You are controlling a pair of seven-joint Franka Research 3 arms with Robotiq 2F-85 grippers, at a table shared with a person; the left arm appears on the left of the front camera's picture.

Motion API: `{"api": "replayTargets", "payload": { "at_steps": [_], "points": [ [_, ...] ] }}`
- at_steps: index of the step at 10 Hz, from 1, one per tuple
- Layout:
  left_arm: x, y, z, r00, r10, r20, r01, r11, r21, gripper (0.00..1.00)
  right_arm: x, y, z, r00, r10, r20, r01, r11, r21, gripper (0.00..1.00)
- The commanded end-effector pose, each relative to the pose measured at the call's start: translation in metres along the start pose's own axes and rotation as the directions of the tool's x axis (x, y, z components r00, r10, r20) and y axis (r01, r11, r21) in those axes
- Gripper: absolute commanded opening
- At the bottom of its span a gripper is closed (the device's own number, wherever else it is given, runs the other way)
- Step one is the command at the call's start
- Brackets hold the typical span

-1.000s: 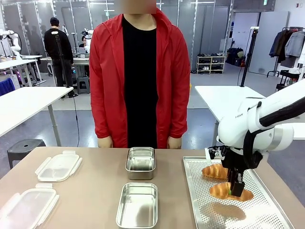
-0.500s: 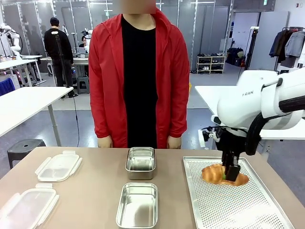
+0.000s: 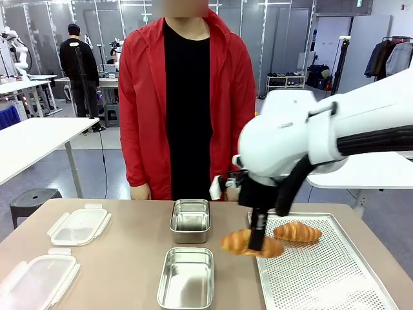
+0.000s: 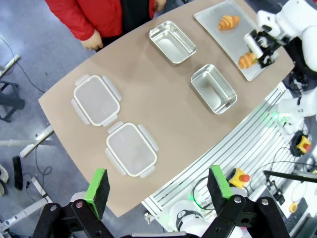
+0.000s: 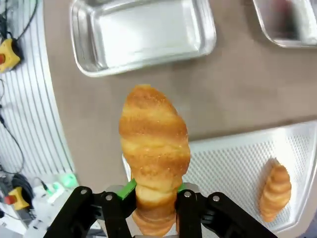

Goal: Place the bread into the airtight container.
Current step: Pick up a Butter Roll and place it into an empty Airtight Container.

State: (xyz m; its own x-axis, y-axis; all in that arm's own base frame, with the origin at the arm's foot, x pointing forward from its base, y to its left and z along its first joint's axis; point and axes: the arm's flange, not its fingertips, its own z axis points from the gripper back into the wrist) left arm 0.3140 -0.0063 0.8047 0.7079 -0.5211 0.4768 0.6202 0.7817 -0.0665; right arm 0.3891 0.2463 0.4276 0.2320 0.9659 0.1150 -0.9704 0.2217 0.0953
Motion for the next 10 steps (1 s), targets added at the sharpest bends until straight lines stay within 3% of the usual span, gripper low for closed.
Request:
{"api": "replayTargets", "payload": {
  "at_steps": [1,5,7,10],
  "points": [
    [-0.001,-0.001,0.002,1.0,-0.008,-0.004,0.008,1.0,-0.01,1.0,0.037,0.009,-0.013,1.0,0.004,0.021,-0.005,1.0,0.007,0.21],
    [-0.001,-0.001,0.002,1.0,-0.008,-0.004,0.008,1.0,-0.01,1.0,0.103,0.03,-0.053,0.999,-0.005,0.037,0.005,1.0,-0.005,0.21],
    [-0.001,-0.001,0.002,1.0,-0.008,-0.004,0.008,1.0,-0.01,1.0,0.106,0.029,-0.062,1.0,-0.014,0.002,0.014,1.0,0.022,0.21],
    [-0.001,-0.001,0.002,1.0,-0.008,-0.004,0.008,1.0,-0.01,1.0,0.101,0.035,-0.057,0.999,0.026,0.035,-0.027,1.0,0.015,0.21]
  ]
}}
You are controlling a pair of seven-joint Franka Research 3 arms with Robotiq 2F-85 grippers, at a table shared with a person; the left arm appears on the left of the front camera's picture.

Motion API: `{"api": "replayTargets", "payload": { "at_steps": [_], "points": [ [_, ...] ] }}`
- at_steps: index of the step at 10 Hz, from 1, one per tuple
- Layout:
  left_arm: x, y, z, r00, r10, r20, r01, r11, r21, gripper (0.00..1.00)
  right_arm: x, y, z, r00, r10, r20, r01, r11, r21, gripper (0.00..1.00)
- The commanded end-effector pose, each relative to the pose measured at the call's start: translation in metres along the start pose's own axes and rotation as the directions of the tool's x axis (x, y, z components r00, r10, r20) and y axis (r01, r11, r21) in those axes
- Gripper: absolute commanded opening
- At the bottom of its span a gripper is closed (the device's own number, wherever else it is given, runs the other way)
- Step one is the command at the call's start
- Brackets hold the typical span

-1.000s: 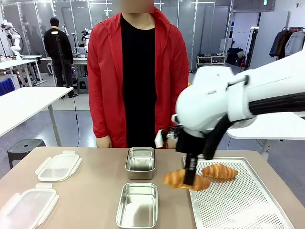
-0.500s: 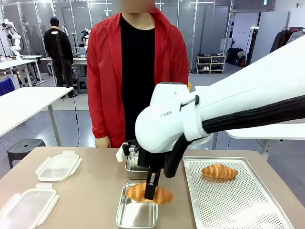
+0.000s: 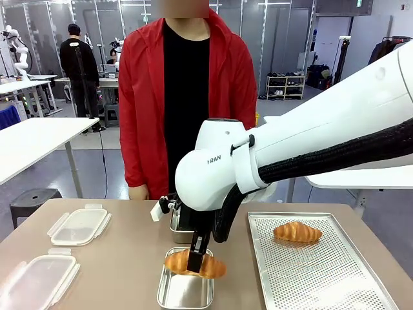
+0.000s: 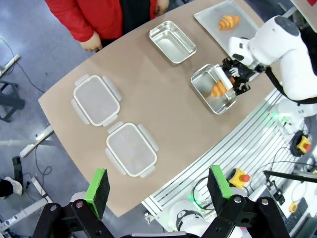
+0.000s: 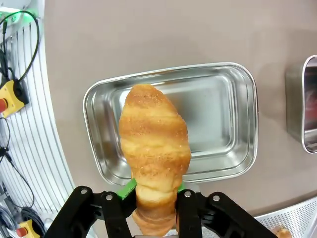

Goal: Place the bread into the airtight container.
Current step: Pick up a Butter Roll and place it into an empty Airtight Container.

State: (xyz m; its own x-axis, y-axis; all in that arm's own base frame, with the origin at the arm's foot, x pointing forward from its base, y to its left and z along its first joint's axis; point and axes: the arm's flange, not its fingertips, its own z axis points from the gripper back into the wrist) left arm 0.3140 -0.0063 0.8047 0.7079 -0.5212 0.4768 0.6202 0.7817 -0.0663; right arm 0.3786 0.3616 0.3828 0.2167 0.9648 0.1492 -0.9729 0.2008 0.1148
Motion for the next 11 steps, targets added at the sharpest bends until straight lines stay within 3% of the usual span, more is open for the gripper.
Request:
{"api": "replayTargets", "payload": {
  "at_steps": [1,3,5,6,8,9,11],
  "points": [
    [-0.002,-0.001,0.002,1.0,-0.008,-0.004,0.008,1.0,-0.01,1.0,-0.003,0.003,0.004,1.0,0.009,0.002,-0.009,1.0,-0.006,0.21],
    [-0.002,-0.001,0.002,1.0,-0.008,-0.004,0.008,1.0,-0.01,1.0,0.0,0.001,0.002,1.0,0.002,0.002,-0.002,1.0,-0.003,0.21],
    [-0.002,-0.001,0.002,1.0,-0.008,-0.004,0.008,1.0,-0.01,1.0,0.003,0.009,-0.001,0.96,-0.261,0.102,0.264,0.964,-0.017,0.21],
    [-0.002,-0.001,0.002,1.0,-0.008,-0.004,0.008,1.0,-0.01,1.0,0.007,0.014,-0.004,0.92,-0.371,0.124,0.377,0.926,-0.027,0.21],
    [-0.002,-0.001,0.002,1.0,-0.008,-0.004,0.008,1.0,-0.01,1.0,0.014,0.015,-0.011,0.766,-0.602,0.226,0.611,0.791,0.035,0.21],
    [-0.002,-0.001,0.002,1.0,-0.008,-0.004,0.008,1.0,-0.01,1.0,0.017,0.015,-0.019,0.686,-0.701,0.193,0.712,0.702,0.02,0.21],
    [-0.002,-0.001,0.002,1.0,-0.008,-0.004,0.008,1.0,-0.01,1.0,0.02,0.013,-0.027,0.63,-0.764,0.139,0.766,0.641,0.05,0.21]
  ]
}}
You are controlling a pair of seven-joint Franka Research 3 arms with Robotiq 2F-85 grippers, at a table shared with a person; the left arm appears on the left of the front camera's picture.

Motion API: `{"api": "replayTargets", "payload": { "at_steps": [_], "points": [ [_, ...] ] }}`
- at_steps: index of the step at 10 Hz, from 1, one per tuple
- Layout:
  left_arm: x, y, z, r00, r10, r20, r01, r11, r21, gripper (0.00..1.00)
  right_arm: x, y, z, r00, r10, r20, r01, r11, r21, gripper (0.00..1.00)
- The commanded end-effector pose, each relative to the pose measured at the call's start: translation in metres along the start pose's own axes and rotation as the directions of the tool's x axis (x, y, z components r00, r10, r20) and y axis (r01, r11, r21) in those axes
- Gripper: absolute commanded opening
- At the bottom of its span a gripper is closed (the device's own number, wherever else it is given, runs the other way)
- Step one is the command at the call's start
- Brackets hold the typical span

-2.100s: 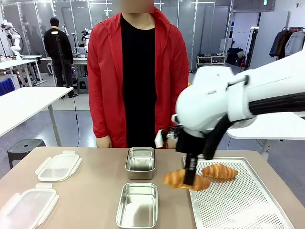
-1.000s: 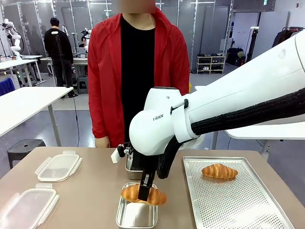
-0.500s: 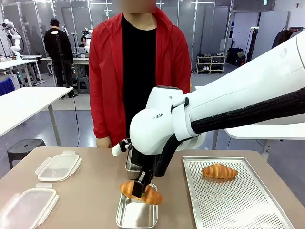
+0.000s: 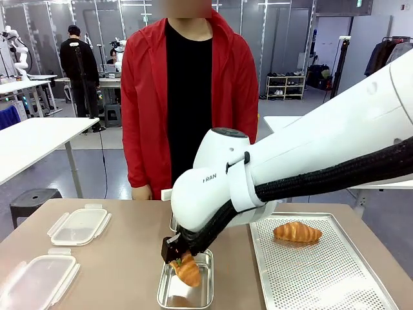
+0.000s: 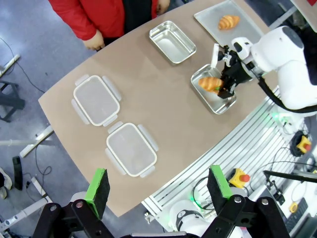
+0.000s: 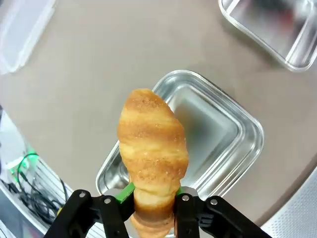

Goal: Place the bread into the airtight container.
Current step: Pick up a Butter Roll and place it into an empty Airtight Container.

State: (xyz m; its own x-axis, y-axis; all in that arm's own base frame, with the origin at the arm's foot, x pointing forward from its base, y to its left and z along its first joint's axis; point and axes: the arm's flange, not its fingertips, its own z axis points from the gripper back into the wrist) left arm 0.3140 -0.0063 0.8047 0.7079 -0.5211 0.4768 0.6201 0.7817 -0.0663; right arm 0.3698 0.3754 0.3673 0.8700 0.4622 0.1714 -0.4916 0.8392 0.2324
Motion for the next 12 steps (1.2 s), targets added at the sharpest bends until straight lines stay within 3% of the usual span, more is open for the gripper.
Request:
{"api": "replayTargets", "payload": {
  "at_steps": [1,4,5,6,7,8,9,12],
  "points": [
    [-0.002,-0.001,0.002,1.0,-0.008,-0.004,0.008,1.0,-0.01,1.0,0.006,0.006,-0.017,0.995,-0.087,-0.047,0.085,0.995,-0.047,0.21],
    [-0.002,-0.001,0.002,1.0,-0.008,-0.004,0.008,1.0,-0.01,1.0,0.008,-0.003,-0.035,0.987,-0.128,-0.099,0.122,0.991,-0.058,0.21],
    [-0.002,-0.001,0.002,1.0,-0.008,-0.004,0.008,1.0,-0.01,1.0,0.01,-0.007,-0.037,0.984,-0.14,-0.112,0.131,0.988,-0.087,0.35],
    [-0.002,-0.001,0.002,1.0,-0.008,-0.004,0.008,1.0,-0.01,1.0,0.009,-0.005,-0.041,0.985,-0.133,-0.113,0.127,0.99,-0.063,0.65],
    [-0.002,-0.001,0.002,1.0,-0.008,-0.004,0.008,1.0,-0.01,1.0,0.009,-0.004,-0.04,0.985,-0.131,-0.109,0.124,0.99,-0.065,0.79],
    [-0.002,-0.001,0.002,1.0,-0.008,-0.004,0.008,1.0,-0.01,1.0,0.007,-0.003,-0.039,0.985,-0.13,-0.109,0.123,0.99,-0.067,0.69],
    [-0.002,-0.001,0.002,1.0,-0.008,-0.004,0.008,1.0,-0.01,1.0,0.005,-0.004,-0.038,0.986,-0.13,-0.106,0.123,0.99,-0.065,1.0],
    [-0.002,-0.001,0.002,1.0,-0.008,-0.004,0.008,1.0,-0.01,1.0,0.0,-0.011,-0.034,0.988,-0.115,-0.1,0.111,0.993,-0.051,1.0]
  ]
}}
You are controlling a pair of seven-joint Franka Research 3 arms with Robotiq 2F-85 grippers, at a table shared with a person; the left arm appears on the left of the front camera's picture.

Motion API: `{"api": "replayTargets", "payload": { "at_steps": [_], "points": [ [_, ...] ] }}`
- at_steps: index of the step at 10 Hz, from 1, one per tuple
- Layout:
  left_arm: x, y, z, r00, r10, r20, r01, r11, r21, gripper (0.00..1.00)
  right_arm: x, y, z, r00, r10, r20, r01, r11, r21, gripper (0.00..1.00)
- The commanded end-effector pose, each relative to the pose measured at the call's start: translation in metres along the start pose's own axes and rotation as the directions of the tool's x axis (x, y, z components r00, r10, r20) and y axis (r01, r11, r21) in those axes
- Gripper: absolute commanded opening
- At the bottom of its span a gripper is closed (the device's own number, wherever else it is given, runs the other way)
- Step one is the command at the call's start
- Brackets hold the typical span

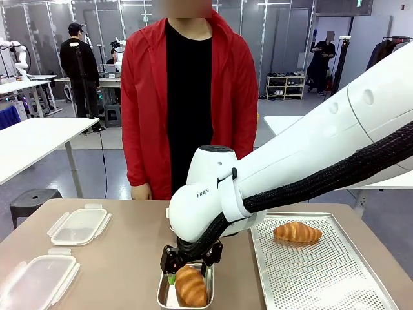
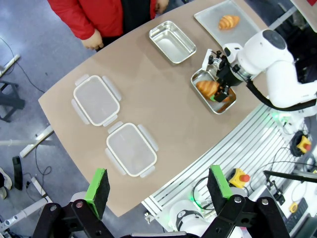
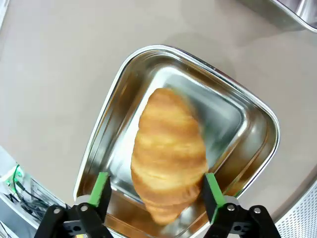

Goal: Place the bread into the airtight container.
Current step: Pick up a Butter Roll and place it into an empty Airtight Container.

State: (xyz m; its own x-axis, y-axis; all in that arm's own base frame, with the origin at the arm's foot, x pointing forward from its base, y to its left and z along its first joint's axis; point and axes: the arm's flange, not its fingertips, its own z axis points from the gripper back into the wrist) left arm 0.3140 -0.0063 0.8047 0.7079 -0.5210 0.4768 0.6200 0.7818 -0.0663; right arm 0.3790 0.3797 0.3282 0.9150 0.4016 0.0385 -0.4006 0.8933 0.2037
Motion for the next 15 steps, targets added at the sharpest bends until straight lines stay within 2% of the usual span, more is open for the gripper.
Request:
{"api": "replayTargets", "payload": {
  "at_steps": [1,2,15],
  "points": [
    [-0.0015,-0.0008,0.0022,1.0,-0.008,-0.004,0.008,1.0,-0.01,1.0,-0.003,-0.0085,0.0039,1.0,0.009,0.008,-0.009,1.0,0.014,0.8],
    [-0.0015,-0.0008,0.0022,1.0,-0.008,-0.004,0.008,1.0,-0.01,1.0,0.0,0.0,0.0,1.0,0.0,0.0,0.0,1.0,0.0,0.8],
    [-0.0015,-0.0008,0.0022,1.0,-0.008,-0.004,0.008,1.0,-0.01,1.0,0.0,0.0,0.0,1.0,0.0,0.0,0.0,1.0,0.0,0.8]
  ]
}}
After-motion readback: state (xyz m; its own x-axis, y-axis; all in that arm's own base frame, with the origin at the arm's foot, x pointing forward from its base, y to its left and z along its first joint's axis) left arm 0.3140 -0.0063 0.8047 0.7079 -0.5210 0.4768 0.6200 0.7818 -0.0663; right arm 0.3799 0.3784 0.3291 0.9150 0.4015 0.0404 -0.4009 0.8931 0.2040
